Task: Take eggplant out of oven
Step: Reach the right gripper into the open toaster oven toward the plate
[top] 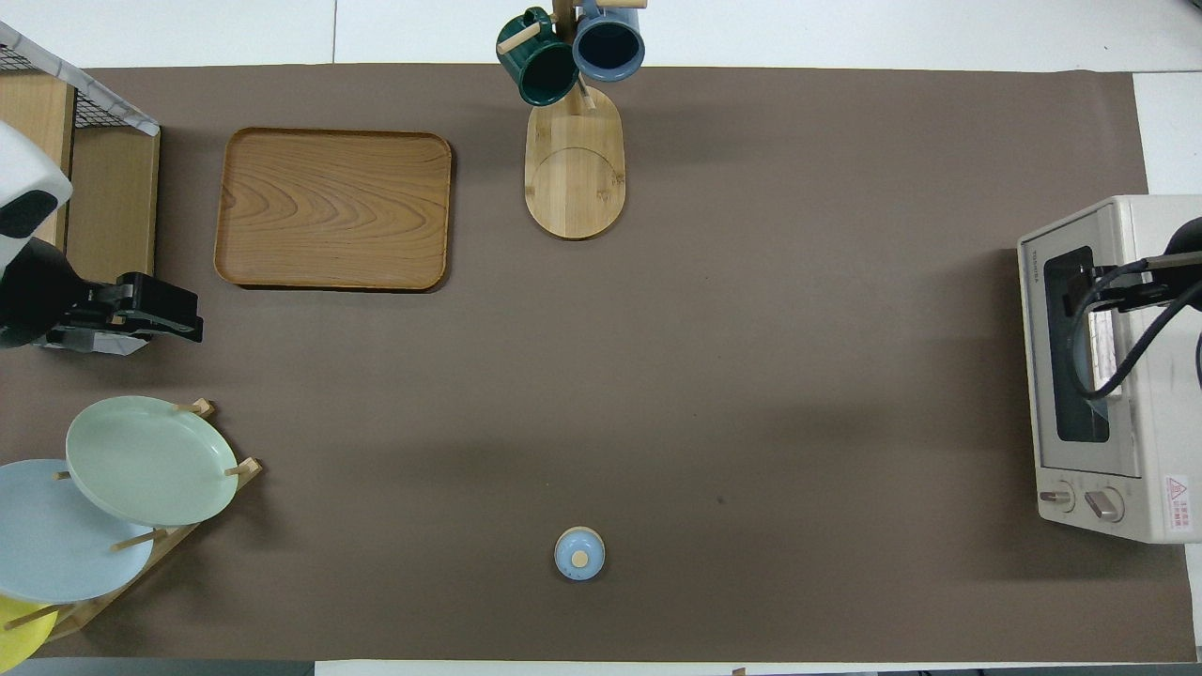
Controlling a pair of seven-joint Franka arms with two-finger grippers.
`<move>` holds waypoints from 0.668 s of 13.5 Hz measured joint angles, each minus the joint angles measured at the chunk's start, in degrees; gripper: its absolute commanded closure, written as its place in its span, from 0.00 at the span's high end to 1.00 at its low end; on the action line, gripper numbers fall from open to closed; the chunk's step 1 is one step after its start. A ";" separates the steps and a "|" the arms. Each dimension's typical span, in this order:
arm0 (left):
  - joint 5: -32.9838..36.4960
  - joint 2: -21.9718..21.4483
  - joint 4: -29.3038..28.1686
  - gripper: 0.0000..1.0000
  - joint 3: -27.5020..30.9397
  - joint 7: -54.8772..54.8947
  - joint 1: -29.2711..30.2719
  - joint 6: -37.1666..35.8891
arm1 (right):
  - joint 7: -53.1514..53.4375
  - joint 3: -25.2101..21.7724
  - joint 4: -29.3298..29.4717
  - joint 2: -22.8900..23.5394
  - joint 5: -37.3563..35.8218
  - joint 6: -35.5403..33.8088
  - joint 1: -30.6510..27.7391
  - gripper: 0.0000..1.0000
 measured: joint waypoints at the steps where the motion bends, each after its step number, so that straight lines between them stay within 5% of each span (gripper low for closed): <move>1: 0.00 0.00 0.00 1.00 0.00 0.00 0.00 0.00 | -1.01 -0.13 -3.04 -1.02 0.00 2.60 -1.11 0.00; 9: 0.00 0.00 0.00 1.00 0.00 0.00 0.00 0.00 | 0.81 -0.50 -15.55 -3.58 -1.38 12.83 -5.07 0.00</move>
